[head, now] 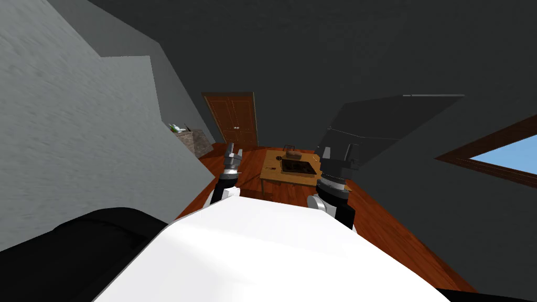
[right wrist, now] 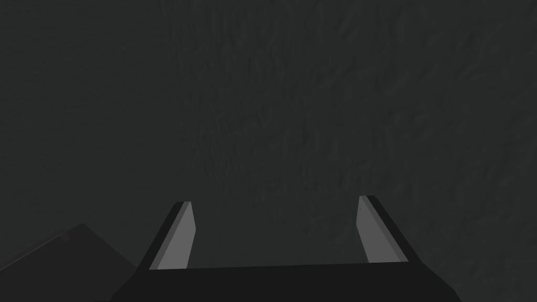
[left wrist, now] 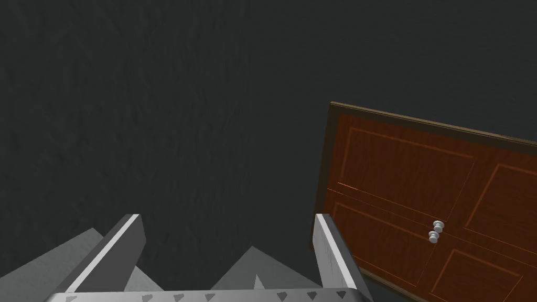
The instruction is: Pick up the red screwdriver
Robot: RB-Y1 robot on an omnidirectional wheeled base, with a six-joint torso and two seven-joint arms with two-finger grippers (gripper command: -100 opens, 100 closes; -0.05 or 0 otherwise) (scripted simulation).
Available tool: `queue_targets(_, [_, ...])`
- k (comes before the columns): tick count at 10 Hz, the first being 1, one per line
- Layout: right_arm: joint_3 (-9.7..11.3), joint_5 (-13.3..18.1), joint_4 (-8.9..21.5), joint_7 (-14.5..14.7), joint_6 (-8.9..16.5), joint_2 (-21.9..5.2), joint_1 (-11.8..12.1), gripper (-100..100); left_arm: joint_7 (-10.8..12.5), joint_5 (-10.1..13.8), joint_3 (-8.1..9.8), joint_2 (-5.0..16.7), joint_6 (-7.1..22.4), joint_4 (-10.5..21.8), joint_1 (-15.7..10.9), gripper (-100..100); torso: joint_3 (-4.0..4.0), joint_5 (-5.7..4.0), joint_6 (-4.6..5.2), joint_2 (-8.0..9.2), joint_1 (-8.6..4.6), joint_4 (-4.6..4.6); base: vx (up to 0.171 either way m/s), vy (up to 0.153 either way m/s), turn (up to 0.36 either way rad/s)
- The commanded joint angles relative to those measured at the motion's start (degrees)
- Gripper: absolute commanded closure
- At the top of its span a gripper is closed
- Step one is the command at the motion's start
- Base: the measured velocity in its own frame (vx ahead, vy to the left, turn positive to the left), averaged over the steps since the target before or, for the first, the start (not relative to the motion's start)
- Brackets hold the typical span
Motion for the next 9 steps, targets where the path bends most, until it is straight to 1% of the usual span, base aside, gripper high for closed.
queue_targets(1, [0.0, 0.0, 0.0, 0.0, 0.0, 0.0, 0.0, 0, 0.3, 0.1, 0.67, 1.7, 1.0, 0.6, -0.4, -100, 0.00, 0.00, 0.00, 0.00, 0.00, 0.00, -0.001, -0.010, -0.112])
queue_targets(3, [0.0, 0.0, 0.0, 0.0, 0.0, 0.0, 0.0, 0, 0.8, 0.4, 2.22, 4.0, 3.1, 2.0, -1.2, -100, 0.01, -0.01, 0.02, 0.02, -0.04, 0.00, -0.009, -0.019, -0.164])
queue_targets(6, [0.0, 0.0, 0.0, 0.0, 0.0, 0.0, 0.0, 0, 2.3, 1.1, 5.93, 7.0, 7.9, 5.2, -3.3, -100, 0.02, -0.03, 0.03, 0.04, -0.13, 0.01, -0.013, -0.038, -0.261])
queue_targets(7, [0.0, 0.0, 0.0, 0.0, 0.0, 0.0, 0.0, 0, 2.9, 1.4, 7.46, 7.8, 9.8, 6.6, -4.1, -100, 0.02, -0.03, 0.03, 0.04, -0.14, 0.01, -0.015, -0.043, -0.293])
queue_targets(8, [0.0, 0.0, 0.0, 0.0, 0.0, 0.0, 0.0, 0, 2.9, 1.4, 7.46, 7.8, 10.5, 6.6, -4.1, -100, 0.03, -0.03, 0.02, 0.06, -0.15, 0.01, -0.012, -0.027, -0.091])
queue_targets(9, [0.0, 0.0, 0.0, 0.0, 0.0, 0.0, 0.0, 0, 3.5, 1.8, 9.12, 8.6, 12.8, 8.0, -5.0, -100, 0.03, -0.03, -0.01, 0.05, -0.10, 0.01, -0.014, -0.033, -0.230])
